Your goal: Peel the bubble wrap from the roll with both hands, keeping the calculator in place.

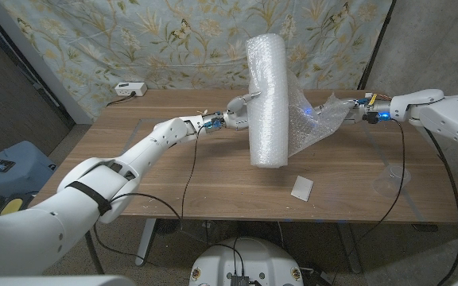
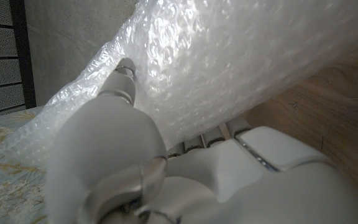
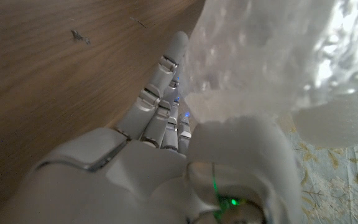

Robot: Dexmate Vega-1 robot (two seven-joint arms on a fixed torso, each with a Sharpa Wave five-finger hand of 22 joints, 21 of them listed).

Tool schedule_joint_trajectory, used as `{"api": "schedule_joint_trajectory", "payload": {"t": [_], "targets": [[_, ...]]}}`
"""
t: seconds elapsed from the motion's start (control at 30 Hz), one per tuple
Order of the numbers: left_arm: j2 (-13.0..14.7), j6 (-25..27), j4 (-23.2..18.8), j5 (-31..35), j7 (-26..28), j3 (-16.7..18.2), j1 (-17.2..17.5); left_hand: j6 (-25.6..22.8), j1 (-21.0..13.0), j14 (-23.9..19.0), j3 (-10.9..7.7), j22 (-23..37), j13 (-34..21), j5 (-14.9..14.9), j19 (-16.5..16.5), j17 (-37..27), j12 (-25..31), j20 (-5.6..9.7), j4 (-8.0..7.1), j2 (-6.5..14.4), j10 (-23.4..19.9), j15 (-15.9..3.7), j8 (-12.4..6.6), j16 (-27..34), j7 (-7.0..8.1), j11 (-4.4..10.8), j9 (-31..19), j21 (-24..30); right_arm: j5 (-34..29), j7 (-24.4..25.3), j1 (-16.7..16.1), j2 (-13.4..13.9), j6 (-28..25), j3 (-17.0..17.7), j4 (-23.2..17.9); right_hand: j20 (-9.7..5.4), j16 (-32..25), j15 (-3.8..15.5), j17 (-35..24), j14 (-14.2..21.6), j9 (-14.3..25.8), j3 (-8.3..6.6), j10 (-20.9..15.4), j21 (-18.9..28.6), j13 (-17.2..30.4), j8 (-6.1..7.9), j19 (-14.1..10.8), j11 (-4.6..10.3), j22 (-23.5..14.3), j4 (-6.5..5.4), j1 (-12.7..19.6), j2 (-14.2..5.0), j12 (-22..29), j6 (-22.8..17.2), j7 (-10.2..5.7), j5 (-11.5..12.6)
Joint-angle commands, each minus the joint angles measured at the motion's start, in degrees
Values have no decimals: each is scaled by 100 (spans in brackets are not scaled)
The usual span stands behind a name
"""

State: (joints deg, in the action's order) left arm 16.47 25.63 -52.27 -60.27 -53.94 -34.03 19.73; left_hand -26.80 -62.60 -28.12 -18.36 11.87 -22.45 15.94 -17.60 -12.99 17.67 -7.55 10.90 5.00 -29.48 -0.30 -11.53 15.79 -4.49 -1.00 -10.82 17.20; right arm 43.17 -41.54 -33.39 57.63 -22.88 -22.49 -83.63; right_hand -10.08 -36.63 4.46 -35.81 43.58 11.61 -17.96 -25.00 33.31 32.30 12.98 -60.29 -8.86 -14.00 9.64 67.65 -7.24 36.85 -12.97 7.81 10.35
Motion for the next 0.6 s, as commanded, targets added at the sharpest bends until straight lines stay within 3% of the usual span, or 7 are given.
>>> {"api": "schedule_joint_trajectory", "payload": {"t": [0.03,0.3,0.6], "targets": [[-18,-7,125,-46,-48,36,23,28,-134,15,-216,7,-18,38,-2,-19,-8,15,-175,210,-185,1,3,3,21,217,-26,50,206,620,-365,142,-182,318,-448,-253,-138,592,-262,527,14,-14,-516,370,418,40,-168,371,-77,31,350,30,632,-490,136,42],[-60,-12,290,-50,-94,37,-11,28,-139,43,-216,7,-34,48,10,-29,-25,30,-170,206,-149,-22,-2,-5,42,223,-30,50,357,1081,-684,208,-271,609,-729,-290,-488,836,-990,1346,58,61,-978,1145,1175,2,-453,863,-250,44,1206,93,1588,-1218,-123,94],[-66,-18,345,-45,-104,41,-18,46,-137,75,-223,6,-51,63,29,-34,-53,33,-173,209,-84,-27,0,-19,43,237,-34,48,429,1283,-899,229,-252,829,-833,-297,-532,841,-1041,1512,72,105,-1073,1303,1208,7,-504,905,-279,32,1362,87,1678,-1392,-174,100]]}}
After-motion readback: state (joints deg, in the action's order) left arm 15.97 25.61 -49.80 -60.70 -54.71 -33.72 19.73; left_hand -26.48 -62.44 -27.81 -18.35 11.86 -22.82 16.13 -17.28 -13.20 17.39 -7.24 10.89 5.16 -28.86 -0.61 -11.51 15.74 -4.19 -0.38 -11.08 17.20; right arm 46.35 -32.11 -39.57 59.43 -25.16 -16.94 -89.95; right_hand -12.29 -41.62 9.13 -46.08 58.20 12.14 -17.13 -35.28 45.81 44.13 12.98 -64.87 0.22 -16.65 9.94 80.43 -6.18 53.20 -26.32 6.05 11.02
